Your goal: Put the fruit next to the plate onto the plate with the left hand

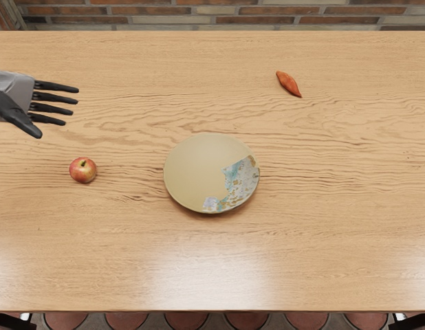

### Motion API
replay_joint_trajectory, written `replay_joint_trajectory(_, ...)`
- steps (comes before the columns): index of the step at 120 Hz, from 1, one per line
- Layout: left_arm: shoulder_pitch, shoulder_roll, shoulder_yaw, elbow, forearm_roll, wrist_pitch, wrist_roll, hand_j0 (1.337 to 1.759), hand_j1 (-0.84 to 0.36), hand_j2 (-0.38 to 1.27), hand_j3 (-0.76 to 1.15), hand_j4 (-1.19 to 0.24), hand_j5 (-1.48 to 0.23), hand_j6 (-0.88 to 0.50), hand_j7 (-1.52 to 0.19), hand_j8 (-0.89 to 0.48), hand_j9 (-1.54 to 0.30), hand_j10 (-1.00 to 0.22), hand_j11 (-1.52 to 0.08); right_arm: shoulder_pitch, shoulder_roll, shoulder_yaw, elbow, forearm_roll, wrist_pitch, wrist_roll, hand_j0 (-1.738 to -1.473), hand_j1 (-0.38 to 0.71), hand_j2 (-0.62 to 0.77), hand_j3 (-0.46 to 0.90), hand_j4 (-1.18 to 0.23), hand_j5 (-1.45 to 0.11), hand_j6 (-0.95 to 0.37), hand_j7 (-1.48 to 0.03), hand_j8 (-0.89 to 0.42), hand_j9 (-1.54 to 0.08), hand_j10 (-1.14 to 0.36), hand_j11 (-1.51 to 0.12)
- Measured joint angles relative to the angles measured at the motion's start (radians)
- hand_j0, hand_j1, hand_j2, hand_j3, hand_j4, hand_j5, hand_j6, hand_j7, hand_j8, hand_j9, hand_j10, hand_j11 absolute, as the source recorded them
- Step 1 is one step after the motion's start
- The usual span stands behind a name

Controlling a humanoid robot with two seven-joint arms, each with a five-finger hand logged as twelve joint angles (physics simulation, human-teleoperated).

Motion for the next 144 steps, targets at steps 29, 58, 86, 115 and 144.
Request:
replay_joint_trajectory(29,-0.002,0.003,-0.056,0.025,0.112,0.0,0.002,1.658,0.35,0.0,0.0,0.0,0.0,0.0,0.0,0.0,0.0,0.0,0.0,0.0,0.0,0.001,-0.005,0.0,0.0,0.001,-1.658,-0.32,0.0,0.0,-0.02,-0.03,-0.02,-0.03,-0.02,-0.03,-0.02,-0.03)
replay_joint_trajectory(58,0.01,-0.092,-0.144,-0.008,0.473,0.0,0.002,1.658,0.35,0.0,0.0,0.0,0.0,0.0,0.0,0.0,0.0,0.0,0.0,0.0,0.0,0.002,-0.007,0.0,0.0,0.001,-1.658,-0.32,0.0,0.0,-0.02,-0.03,-0.02,-0.03,-0.02,-0.03,-0.02,-0.03)
replay_joint_trajectory(86,0.055,0.035,-0.162,-0.202,0.576,0.0,0.002,1.658,0.35,0.0,0.0,0.0,0.0,-0.01,0.0,-0.01,0.0,0.0,0.0,0.0,0.0,0.002,-0.007,0.0,0.0,0.001,-1.658,-0.32,0.0,0.0,-0.02,-0.03,-0.02,-0.03,-0.02,-0.03,-0.02,-0.03)
replay_joint_trajectory(115,0.101,-0.099,-0.206,-0.238,0.84,0.0,0.002,1.658,0.35,0.0,0.0,-0.01,0.0,-0.01,0.0,-0.01,0.0,0.0,0.0,0.0,0.0,0.002,-0.007,0.0,0.0,0.001,-1.658,-0.32,0.0,0.0,-0.02,-0.03,-0.02,-0.03,-0.02,-0.03,-0.02,-0.03)
replay_joint_trajectory(144,0.138,-0.187,-0.202,-0.245,0.997,0.021,0.002,1.658,0.35,0.0,0.0,-0.01,0.0,-0.01,0.0,-0.01,0.0,0.0,0.0,0.0,0.0,0.002,-0.007,0.0,0.0,0.0,-1.658,-0.32,0.0,0.0,-0.02,-0.03,-0.02,-0.03,-0.02,-0.03,-0.02,-0.03)
